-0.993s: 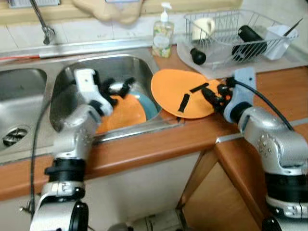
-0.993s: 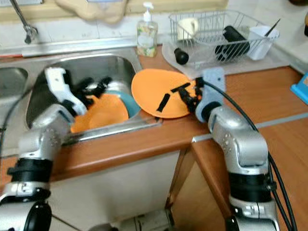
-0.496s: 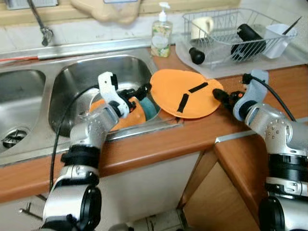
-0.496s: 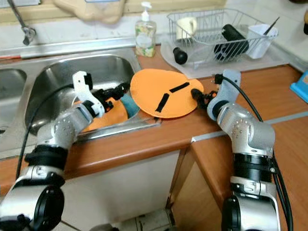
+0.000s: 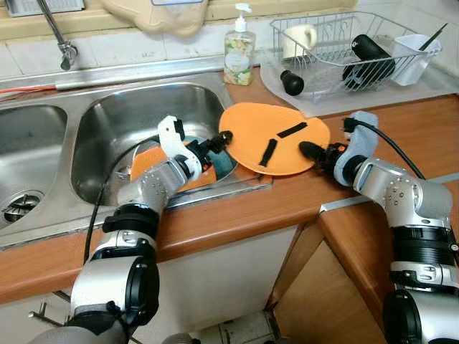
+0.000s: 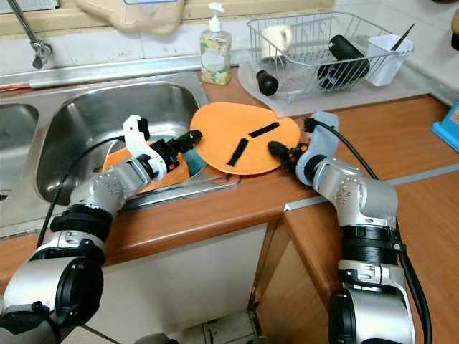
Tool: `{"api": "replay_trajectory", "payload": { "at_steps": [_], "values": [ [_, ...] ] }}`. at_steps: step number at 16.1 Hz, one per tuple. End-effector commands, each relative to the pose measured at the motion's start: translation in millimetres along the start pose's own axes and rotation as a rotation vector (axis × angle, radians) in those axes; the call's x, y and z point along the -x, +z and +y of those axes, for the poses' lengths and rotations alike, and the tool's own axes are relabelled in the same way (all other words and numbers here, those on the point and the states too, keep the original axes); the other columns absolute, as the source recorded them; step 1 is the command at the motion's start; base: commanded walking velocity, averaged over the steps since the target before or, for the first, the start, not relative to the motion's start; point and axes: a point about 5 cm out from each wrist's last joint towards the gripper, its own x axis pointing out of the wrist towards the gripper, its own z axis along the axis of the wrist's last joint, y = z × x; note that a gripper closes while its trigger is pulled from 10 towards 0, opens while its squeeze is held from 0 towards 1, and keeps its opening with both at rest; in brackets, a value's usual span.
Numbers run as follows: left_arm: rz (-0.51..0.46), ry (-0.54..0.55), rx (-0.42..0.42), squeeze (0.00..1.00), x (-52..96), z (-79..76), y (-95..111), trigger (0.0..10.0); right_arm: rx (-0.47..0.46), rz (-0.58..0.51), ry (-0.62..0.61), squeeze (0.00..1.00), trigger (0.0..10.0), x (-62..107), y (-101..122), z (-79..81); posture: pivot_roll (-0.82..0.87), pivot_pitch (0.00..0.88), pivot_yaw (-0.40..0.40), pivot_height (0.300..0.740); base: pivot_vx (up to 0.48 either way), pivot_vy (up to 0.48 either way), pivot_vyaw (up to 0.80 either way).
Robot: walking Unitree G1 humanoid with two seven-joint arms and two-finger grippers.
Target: Kitchen organization
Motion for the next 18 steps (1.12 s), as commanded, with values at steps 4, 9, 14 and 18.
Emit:
{"api": "replay_trajectory", "payload": {
  "at_steps": [4, 9, 14, 18],
  "values": [
    [0.002, -0.099, 0.03, 0.0, -4.0, -12.3, 5.6, 4.8, 0.031, 0.051, 0.148, 0.0, 10.0, -2.3, -5.4, 22.9, -0.12, 0.0, 0.048, 0.74, 0.0, 0.0, 0.0],
    [-0.023, -0.121, 0.071, 0.0, -0.8, -9.2, 7.9, 0.0, 0.06, 0.046, 0.174, 0.0, 10.0, -0.9, -2.8, 26.4, -0.12, 0.0, 0.042, 0.74, 0.0, 0.0, 0.0],
    [-0.046, -0.124, 0.101, 0.0, 5.0, -4.2, 8.3, 0.0, 0.067, 0.031, 0.188, 0.0, 10.0, 1.1, -1.4, 28.4, -0.12, 0.0, 0.04, 0.74, 0.0, 0.0, 0.0],
    [-0.073, -0.132, 0.134, 0.0, 9.3, -2.1, 11.6, 0.0, 0.077, 0.026, 0.199, 0.0, 10.0, -0.2, -1.6, 31.3, -0.11, 0.0, 0.033, 0.74, 0.0, 0.0, 0.0]
  ]
}}
